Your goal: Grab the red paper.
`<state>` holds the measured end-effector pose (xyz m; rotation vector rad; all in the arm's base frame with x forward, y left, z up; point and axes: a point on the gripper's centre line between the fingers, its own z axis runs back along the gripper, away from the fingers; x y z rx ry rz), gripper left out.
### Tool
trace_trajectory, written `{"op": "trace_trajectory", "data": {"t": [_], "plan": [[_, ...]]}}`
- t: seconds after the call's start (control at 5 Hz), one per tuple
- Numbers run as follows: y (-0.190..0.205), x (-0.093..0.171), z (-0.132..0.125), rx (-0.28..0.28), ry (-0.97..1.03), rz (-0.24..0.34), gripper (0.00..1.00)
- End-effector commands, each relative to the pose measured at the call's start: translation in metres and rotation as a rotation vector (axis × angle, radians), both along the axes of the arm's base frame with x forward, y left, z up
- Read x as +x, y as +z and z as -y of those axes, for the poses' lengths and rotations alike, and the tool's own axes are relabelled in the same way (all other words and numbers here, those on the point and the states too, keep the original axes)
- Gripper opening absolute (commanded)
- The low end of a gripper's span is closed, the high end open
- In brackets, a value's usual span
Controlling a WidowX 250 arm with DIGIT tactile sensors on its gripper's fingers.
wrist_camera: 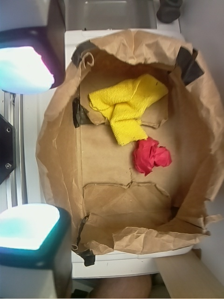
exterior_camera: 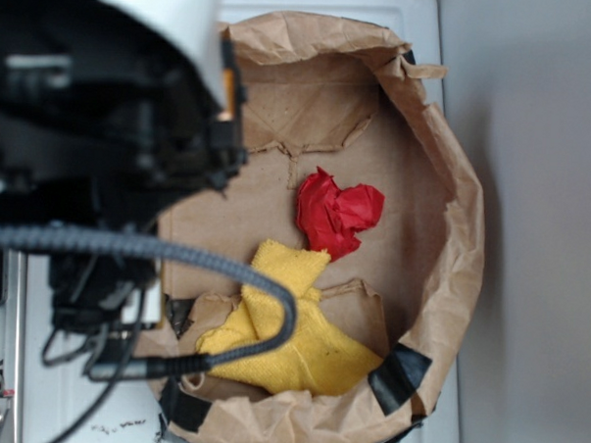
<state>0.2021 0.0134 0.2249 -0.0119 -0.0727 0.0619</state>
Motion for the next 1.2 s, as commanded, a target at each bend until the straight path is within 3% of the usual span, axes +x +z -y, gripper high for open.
{"op": "trace_trajectory", "data": {"t": [0.0, 0.2, 0.4, 0.6, 0.8, 1.0], "plan": [[0.013, 0.003, -0.004, 0.003, 0.019, 0.056, 1.00], [-0.020, 0.023, 0.001, 0.071, 0.097, 0.023, 1.00], [-0.050, 0.043, 0.012, 0.157, 0.140, 0.027, 1.00], [-0.068, 0.057, 0.007, 0.157, 0.164, 0.013, 1.00], [-0.083, 0.058, -0.006, 0.171, 0.180, 0.035, 1.00], [-0.101, 0.071, -0.034, 0.119, 0.181, 0.041, 1.00]]}}
